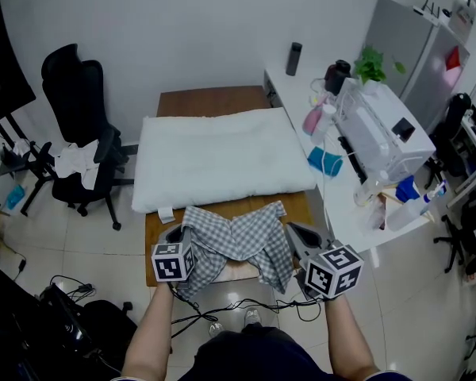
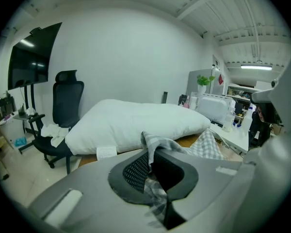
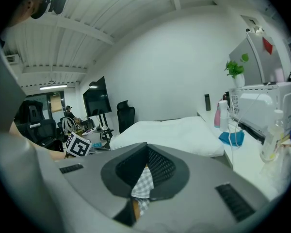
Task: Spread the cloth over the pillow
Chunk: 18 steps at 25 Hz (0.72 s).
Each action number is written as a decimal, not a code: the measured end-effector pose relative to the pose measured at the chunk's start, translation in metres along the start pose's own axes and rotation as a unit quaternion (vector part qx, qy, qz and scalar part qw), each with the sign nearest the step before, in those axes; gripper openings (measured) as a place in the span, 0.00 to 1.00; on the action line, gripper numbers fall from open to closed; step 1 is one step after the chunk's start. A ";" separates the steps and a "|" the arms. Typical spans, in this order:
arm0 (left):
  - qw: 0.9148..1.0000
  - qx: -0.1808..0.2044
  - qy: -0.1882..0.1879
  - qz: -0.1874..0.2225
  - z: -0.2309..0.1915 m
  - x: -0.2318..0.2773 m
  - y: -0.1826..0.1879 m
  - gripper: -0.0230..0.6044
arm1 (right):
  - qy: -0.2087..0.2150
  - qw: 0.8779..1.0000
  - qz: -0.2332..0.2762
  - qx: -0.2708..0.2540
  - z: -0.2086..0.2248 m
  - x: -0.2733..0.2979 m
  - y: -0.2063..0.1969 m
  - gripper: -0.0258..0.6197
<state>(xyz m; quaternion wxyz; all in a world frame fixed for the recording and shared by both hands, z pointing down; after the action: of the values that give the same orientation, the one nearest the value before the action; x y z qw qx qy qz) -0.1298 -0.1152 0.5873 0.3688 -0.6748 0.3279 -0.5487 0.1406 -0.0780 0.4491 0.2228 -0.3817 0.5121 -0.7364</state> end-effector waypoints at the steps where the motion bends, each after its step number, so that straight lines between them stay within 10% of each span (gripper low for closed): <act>1: 1.000 0.000 0.000 0.002 0.000 -0.002 0.001 0.07 | -0.001 1.000 0.001 -0.001 0.000 -0.001 -0.001 0.05; 14: 0.997 -0.012 0.062 0.046 -0.037 -0.027 0.046 0.07 | -0.091 0.995 -0.035 0.012 0.074 0.015 -0.060 0.10; 18: 0.994 -0.020 0.092 0.062 -0.059 -0.036 0.064 0.07 | -0.070 0.996 -0.043 0.046 0.079 0.025 -0.076 0.27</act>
<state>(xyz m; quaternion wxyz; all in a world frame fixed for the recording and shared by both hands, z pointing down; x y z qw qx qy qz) -0.1972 -0.1260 0.5215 0.3566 -0.6069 0.4125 -0.5782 0.1920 -0.1133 0.5426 0.2430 -0.4433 0.4441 -0.7397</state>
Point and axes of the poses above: the fingertips, and each gripper's own axes: x forward along the fingers, z to its right, y out of its top, the point moved 1 cm from there along -x, backward along the fingers, and after that the axes turned 1 degree about y, right-handed, at the moved point
